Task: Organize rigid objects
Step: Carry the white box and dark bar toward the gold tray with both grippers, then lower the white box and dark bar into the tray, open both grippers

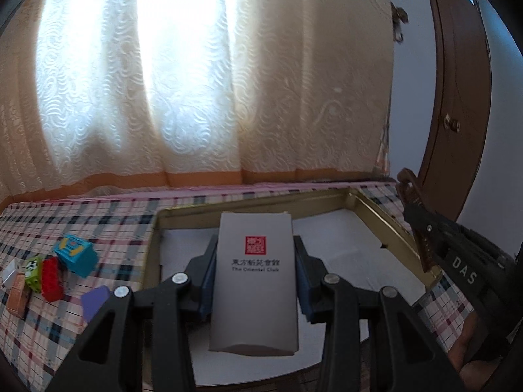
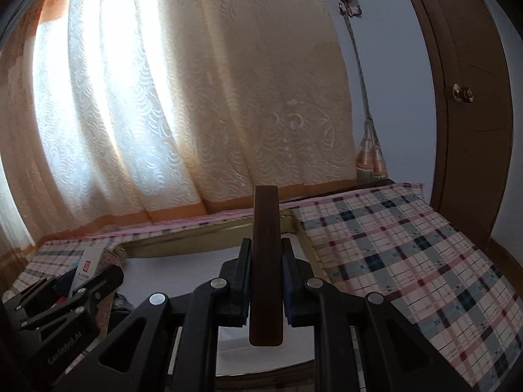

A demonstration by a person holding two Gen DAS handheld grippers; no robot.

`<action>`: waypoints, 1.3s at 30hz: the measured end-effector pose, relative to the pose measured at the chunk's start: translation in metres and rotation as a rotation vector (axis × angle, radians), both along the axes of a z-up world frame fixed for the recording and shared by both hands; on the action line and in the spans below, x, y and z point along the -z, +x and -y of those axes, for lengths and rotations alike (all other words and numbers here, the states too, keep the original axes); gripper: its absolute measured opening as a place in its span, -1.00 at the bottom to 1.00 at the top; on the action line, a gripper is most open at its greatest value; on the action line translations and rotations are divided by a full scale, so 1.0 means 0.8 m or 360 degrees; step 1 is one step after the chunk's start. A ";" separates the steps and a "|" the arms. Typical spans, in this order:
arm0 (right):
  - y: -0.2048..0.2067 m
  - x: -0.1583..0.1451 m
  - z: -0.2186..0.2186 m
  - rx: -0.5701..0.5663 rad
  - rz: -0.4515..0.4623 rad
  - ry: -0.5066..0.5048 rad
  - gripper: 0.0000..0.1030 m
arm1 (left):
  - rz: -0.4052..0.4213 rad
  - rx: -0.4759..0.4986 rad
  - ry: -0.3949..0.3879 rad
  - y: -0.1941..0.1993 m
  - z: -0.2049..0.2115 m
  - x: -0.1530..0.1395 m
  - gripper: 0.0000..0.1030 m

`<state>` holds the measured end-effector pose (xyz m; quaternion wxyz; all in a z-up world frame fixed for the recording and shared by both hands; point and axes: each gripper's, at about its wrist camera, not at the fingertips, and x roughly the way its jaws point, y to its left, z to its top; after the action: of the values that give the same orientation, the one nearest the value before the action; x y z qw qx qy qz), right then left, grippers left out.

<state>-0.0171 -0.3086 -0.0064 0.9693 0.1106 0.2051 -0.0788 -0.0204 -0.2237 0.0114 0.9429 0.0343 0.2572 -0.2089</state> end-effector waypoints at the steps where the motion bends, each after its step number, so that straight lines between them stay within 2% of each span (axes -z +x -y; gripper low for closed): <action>1: 0.002 0.002 0.002 0.0002 -0.0014 -0.0005 -0.66 | -0.0009 0.0003 0.0016 0.001 0.005 0.003 -0.22; 9: 0.015 0.015 0.013 0.0050 -0.0136 -0.0031 -0.66 | -0.0088 -0.0022 0.0100 0.014 0.019 0.022 -0.22; 17: 0.022 0.023 0.002 0.0039 -0.0196 -0.0098 -0.66 | -0.0125 -0.0043 0.0155 0.023 0.024 0.033 -0.22; 32: 0.025 0.028 0.005 0.0030 -0.0233 -0.0052 -0.65 | -0.0151 -0.0087 0.0208 0.030 0.027 0.038 -0.20; 33: 0.025 0.029 0.005 0.0019 -0.0242 -0.0031 -0.65 | -0.0152 -0.0090 0.0200 0.030 0.026 0.038 -0.09; 34: 0.026 0.031 0.005 0.0006 -0.0251 -0.0006 -0.65 | -0.0151 -0.0082 0.0182 0.029 0.025 0.037 0.23; 35: 0.026 0.032 0.005 -0.0009 -0.0256 0.0017 -0.65 | -0.0143 -0.0056 0.0139 0.026 0.020 0.035 0.42; 36: 0.026 0.031 0.004 -0.0010 -0.0251 0.0024 -0.63 | -0.0125 -0.0048 0.0103 0.023 0.016 0.033 0.76; 37: 0.024 0.030 0.003 -0.0005 -0.0236 0.0022 -0.52 | -0.0084 -0.0064 0.0064 0.018 0.010 0.029 0.95; 38: 0.022 0.027 0.002 0.0002 -0.0209 0.0015 -0.40 | -0.0030 -0.0095 0.0032 0.012 0.005 0.024 0.99; 39: 0.020 0.025 0.002 0.0013 -0.0184 0.0011 0.02 | 0.0011 -0.0104 0.0013 0.008 0.002 0.021 0.99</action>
<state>-0.0013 -0.3101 -0.0263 0.9551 0.1101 0.2604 -0.0882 -0.0141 -0.2254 -0.0054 0.9499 0.0303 0.2558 -0.1769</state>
